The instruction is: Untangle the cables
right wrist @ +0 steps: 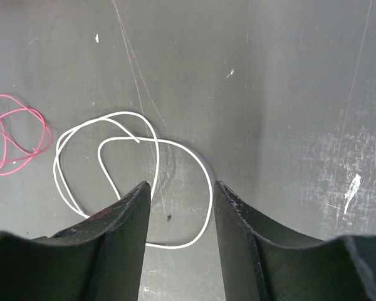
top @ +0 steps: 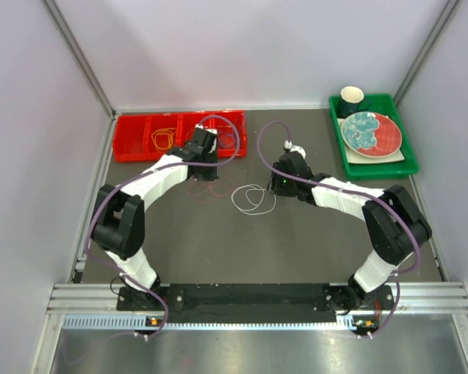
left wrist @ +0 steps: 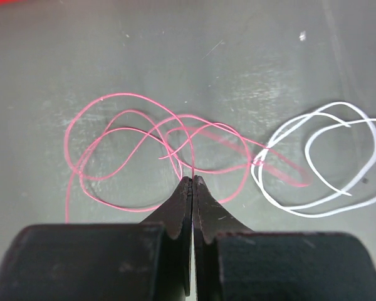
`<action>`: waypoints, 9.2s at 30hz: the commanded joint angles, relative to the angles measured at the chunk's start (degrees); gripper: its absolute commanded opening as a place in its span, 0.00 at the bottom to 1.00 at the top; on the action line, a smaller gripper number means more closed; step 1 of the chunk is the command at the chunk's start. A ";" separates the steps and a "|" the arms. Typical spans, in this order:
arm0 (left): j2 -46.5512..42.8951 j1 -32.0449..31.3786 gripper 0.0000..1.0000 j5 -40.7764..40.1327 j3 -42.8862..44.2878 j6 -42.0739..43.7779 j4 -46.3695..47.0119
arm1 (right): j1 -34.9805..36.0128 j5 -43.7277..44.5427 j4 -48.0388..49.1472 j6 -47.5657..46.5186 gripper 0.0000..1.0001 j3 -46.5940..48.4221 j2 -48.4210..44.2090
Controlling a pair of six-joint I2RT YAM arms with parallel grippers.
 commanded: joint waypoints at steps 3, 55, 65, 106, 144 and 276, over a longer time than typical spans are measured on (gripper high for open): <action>-5.37 -0.10 0.00 -1.13 5.49 -0.09 -5.84 | 0.72 0.66 1.35 -0.27 0.45 0.87 -1.58; -1.67 13.17 0.00 -2.02 42.26 -0.70 -9.91 | 0.72 0.31 1.79 -0.35 0.45 1.04 -1.23; -19.86 7.81 0.00 -5.52 2.70 -4.40 -3.75 | 0.72 0.13 1.35 -0.44 0.45 1.83 -0.52; 12.64 10.17 0.77 -11.08 8.48 8.61 -1.38 | 0.72 -0.13 0.91 -0.62 0.45 2.36 0.09; 5.09 11.67 0.00 1.68 1.00 -3.25 -2.68 | 0.80 -0.04 0.82 -0.70 0.45 2.54 0.18; 9.83 14.31 0.90 -10.98 -0.57 1.32 20.86 | 2.12 1.36 -2.34 -2.20 0.44 6.40 3.34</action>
